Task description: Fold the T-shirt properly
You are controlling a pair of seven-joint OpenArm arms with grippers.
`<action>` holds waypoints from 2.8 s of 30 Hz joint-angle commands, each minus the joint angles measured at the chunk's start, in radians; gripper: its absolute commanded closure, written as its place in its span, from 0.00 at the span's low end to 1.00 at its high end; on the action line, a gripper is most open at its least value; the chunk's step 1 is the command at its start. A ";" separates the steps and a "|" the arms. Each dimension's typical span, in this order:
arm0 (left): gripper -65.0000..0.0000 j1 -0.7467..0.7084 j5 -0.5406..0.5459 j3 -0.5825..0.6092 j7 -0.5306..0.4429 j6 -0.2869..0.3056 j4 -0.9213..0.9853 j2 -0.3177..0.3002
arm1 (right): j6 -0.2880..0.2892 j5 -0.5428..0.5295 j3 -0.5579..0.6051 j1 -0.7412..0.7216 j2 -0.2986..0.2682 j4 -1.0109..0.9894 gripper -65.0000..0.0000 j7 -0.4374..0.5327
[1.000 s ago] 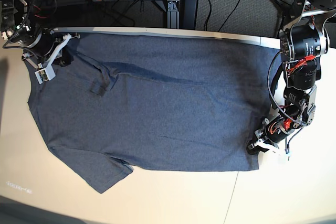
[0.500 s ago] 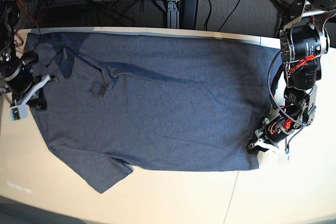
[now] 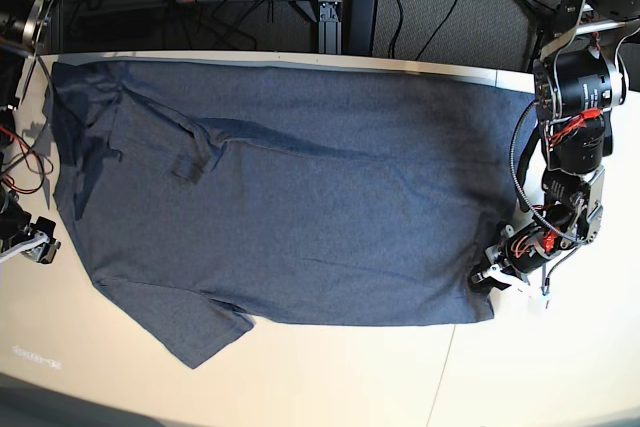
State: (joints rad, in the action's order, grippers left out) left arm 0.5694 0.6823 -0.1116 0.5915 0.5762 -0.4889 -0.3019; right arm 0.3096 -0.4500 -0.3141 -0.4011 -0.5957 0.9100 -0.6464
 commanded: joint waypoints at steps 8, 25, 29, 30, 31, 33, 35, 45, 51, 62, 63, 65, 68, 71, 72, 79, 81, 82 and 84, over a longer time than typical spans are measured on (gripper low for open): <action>1.00 0.020 -0.015 0.001 0.042 0.013 -0.008 -0.009 | 0.061 -0.122 -0.008 -0.125 -0.033 -0.301 0.43 0.004; 1.00 0.020 -0.014 0.001 0.042 0.013 -0.008 -0.008 | 0.151 -0.119 -0.007 -0.125 0.038 -0.357 0.43 0.053; 1.00 0.020 -0.014 0.001 0.046 0.013 -0.008 -0.008 | 0.153 -0.004 -0.006 -0.154 0.086 -0.358 0.43 0.076; 1.00 0.020 -0.014 0.001 0.047 0.013 -0.008 -0.008 | 0.156 0.023 -0.006 -0.165 0.097 -0.358 0.43 0.083; 1.00 0.020 -0.014 0.001 0.049 0.013 -0.008 -0.008 | 0.159 0.040 -0.006 -0.178 0.106 -0.358 0.43 0.089; 1.00 0.020 -0.014 0.001 0.058 0.013 -0.008 -0.009 | 0.159 0.051 -0.006 -0.203 0.121 -0.358 0.43 0.089; 1.00 0.020 -0.014 0.001 0.068 0.013 -0.008 -0.009 | 0.160 0.060 0.000 -0.222 0.134 -0.358 0.43 0.086; 1.00 0.020 -0.014 0.001 0.071 0.013 -0.008 -0.009 | 0.159 0.111 0.106 -0.238 0.150 -0.358 0.44 0.093; 1.00 0.021 -0.014 0.001 0.071 0.013 -0.008 -0.009 | 0.158 0.163 0.106 -0.238 0.146 -0.358 0.54 0.112; 1.00 0.021 -0.014 0.001 0.062 0.013 -0.008 -0.015 | 0.158 0.264 0.107 -0.238 0.109 -0.356 1.00 0.244; 1.00 0.021 -0.014 0.001 0.058 0.013 -0.008 -0.018 | 0.158 0.280 0.107 -0.238 0.109 -0.356 1.00 0.245; 1.00 0.024 -0.014 0.001 0.048 0.013 -0.008 -0.024 | 0.158 0.304 0.107 -0.238 0.109 -0.356 1.00 0.248; 1.00 0.034 -0.013 0.001 0.044 0.026 -0.008 -0.033 | 0.158 0.304 0.107 -0.238 0.108 -0.355 1.00 0.266; 1.00 0.043 -0.006 0.001 0.041 0.103 -0.008 -0.039 | 0.159 0.303 0.107 -0.238 0.108 -0.348 1.00 0.292; 1.00 0.045 0.003 0.001 0.042 0.118 -0.008 -0.041 | 0.159 0.293 0.107 -0.238 0.108 -0.342 1.00 0.292; 1.00 0.048 0.041 0.001 0.074 0.122 -0.008 -0.079 | 0.170 0.248 0.107 -0.233 0.108 -0.278 1.00 0.269; 1.00 0.048 0.117 0.001 0.130 0.122 -0.009 -0.093 | 0.170 0.217 0.107 -0.233 0.108 -0.260 1.00 0.237; 1.00 0.048 0.158 0.001 0.161 0.122 -0.009 -0.099 | 0.171 0.201 0.107 -0.233 0.108 -0.252 1.00 0.220; 1.00 0.048 0.210 0.001 0.214 0.122 -0.009 -0.107 | 0.178 0.183 0.107 -0.229 0.108 -0.241 1.00 0.202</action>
State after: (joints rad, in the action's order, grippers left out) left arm 0.5831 0.8806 -0.1097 0.8200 0.6594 -0.4847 -0.3954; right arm 0.4561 -0.2558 -0.2047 -0.6010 -0.4652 0.6487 -0.4652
